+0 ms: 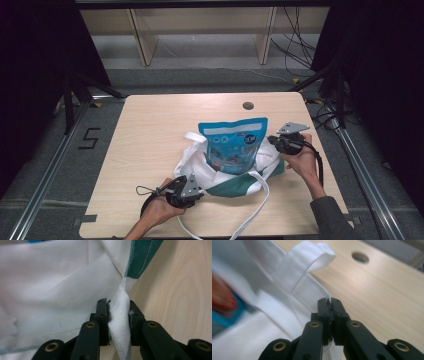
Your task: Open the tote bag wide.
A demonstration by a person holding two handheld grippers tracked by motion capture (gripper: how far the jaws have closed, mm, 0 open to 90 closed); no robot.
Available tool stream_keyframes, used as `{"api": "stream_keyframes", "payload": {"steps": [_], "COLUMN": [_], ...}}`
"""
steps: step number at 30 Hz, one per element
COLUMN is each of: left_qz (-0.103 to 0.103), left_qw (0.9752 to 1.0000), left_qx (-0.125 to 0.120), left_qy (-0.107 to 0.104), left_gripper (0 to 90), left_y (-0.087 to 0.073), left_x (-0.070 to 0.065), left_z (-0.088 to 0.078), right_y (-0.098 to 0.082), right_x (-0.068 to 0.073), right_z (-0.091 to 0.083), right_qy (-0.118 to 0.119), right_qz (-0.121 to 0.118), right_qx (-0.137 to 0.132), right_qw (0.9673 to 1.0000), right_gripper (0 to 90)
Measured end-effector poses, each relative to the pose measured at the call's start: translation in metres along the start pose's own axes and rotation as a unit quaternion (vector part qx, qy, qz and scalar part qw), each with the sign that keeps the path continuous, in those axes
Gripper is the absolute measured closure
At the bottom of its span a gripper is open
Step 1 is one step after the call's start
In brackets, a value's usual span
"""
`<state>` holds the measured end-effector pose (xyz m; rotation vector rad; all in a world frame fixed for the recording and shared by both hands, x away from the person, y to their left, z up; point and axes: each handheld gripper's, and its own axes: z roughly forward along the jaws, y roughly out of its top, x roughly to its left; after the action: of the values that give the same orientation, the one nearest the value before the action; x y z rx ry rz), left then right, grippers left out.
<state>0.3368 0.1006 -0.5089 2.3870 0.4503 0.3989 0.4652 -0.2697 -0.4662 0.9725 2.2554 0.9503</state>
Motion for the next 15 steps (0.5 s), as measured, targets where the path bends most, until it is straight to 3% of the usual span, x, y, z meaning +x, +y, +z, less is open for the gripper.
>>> {"api": "stream_keyframes", "payload": {"steps": [1,2,3,4,6,8,9,11,12,14,15], "left_qz": [-0.004,-0.011,-0.014,-0.021,-0.017,-0.027,-0.029,-0.051,-0.068,-0.075,-0.083], "left_qw": [1.0,0.9999,0.9999,0.9997,0.9997,0.9993,0.9993,0.998,0.9966,0.9955,0.9938], "left_qx": [-0.002,-0.005,-0.006,-0.009,-0.009,-0.01,-0.015,-0.036,-0.046,-0.059,-0.074], "left_qy": [-0.003,-0.012,-0.008,-0.01,-0.013,-0.022,-0.018,-0.011,-0.005,-0.002,-0.001], "left_gripper": [76.3,76.3,76.3,76.2,74.7,67.6,64.1,55.6,51.7,47.1,45.4], "left_y": [0.0,-0.001,-0.001,-0.002,-0.002,0.001,0.003,0.007,0.01,0.015,0.018], "left_x": [0.001,0.002,0.004,0.004,0.003,0.002,0.004,0.005,0.006,0.009,0.011], "left_z": [0.0,0.0,0.0,0.0,-0.001,-0.004,-0.008,-0.016,-0.023,-0.033,-0.038], "right_y": [-0.004,-0.011,-0.018,-0.021,-0.017,-0.017,-0.016,-0.011,-0.008,-0.002,0.001], "right_x": [-0.001,-0.001,0.0,0.002,0.001,0.002,0.002,0.001,-0.002,-0.002,0.0], "right_z": [0.006,0.016,0.025,0.029,0.028,0.026,0.024,0.014,0.008,-0.012,-0.024], "right_qy": [-0.004,0.001,0.008,0.012,0.009,0.0,-0.002,-0.006,-0.012,-0.015,-0.006], "right_qz": [-0.003,0.009,0.011,0.033,0.026,0.013,0.012,0.031,0.028,0.037,0.054], "right_qx": [0.016,0.024,0.035,0.041,0.044,0.044,0.044,0.032,0.012,-0.011,-0.024], "right_qw": [0.9999,0.9997,0.9993,0.9986,0.9987,0.999,0.999,0.999,0.9995,0.9991,0.9982], "right_gripper": [87.8,87.9,87.9,87.8,87.4,86.0,83.4,72.0,67.0,56.2,52.6]}}
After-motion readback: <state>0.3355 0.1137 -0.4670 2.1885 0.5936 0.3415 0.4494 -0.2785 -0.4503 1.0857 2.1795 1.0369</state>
